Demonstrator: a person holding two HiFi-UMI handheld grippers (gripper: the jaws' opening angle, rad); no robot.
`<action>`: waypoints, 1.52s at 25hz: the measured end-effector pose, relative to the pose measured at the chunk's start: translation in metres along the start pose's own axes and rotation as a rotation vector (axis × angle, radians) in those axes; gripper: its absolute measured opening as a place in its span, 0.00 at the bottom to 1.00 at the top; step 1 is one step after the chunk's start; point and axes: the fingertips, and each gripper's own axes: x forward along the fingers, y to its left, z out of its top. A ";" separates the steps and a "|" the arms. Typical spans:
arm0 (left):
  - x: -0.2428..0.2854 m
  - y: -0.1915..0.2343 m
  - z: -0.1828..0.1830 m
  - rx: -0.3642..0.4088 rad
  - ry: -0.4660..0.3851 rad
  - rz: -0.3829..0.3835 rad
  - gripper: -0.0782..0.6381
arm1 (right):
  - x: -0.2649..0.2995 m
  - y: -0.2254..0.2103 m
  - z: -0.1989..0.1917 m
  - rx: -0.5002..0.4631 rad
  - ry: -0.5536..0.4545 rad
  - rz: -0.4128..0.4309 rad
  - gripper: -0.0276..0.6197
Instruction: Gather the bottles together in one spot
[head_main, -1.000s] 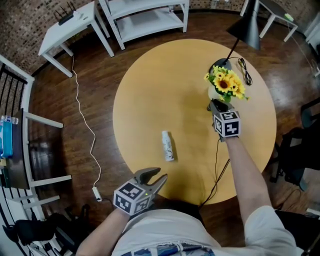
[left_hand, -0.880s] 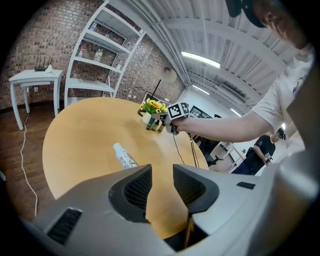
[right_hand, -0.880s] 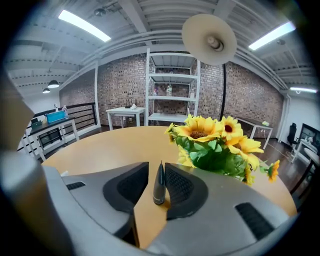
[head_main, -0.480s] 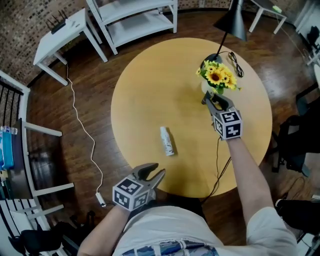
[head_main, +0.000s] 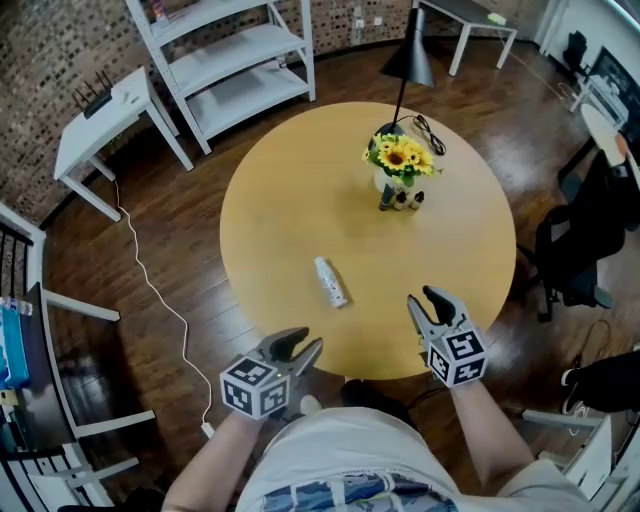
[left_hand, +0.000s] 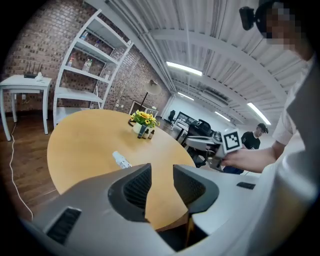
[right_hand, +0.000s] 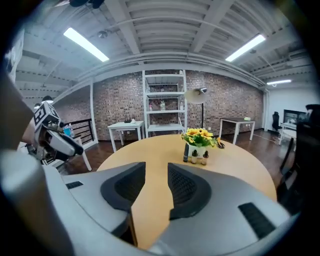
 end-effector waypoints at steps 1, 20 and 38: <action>-0.008 0.000 -0.001 0.001 -0.013 0.006 0.28 | -0.020 0.007 -0.010 0.021 0.008 -0.023 0.30; -0.103 -0.025 -0.080 0.017 0.010 0.073 0.31 | -0.173 0.143 -0.106 0.122 0.134 -0.112 0.36; 0.061 0.047 -0.044 -0.018 0.172 0.244 0.43 | -0.109 0.043 -0.058 0.174 0.094 -0.020 0.43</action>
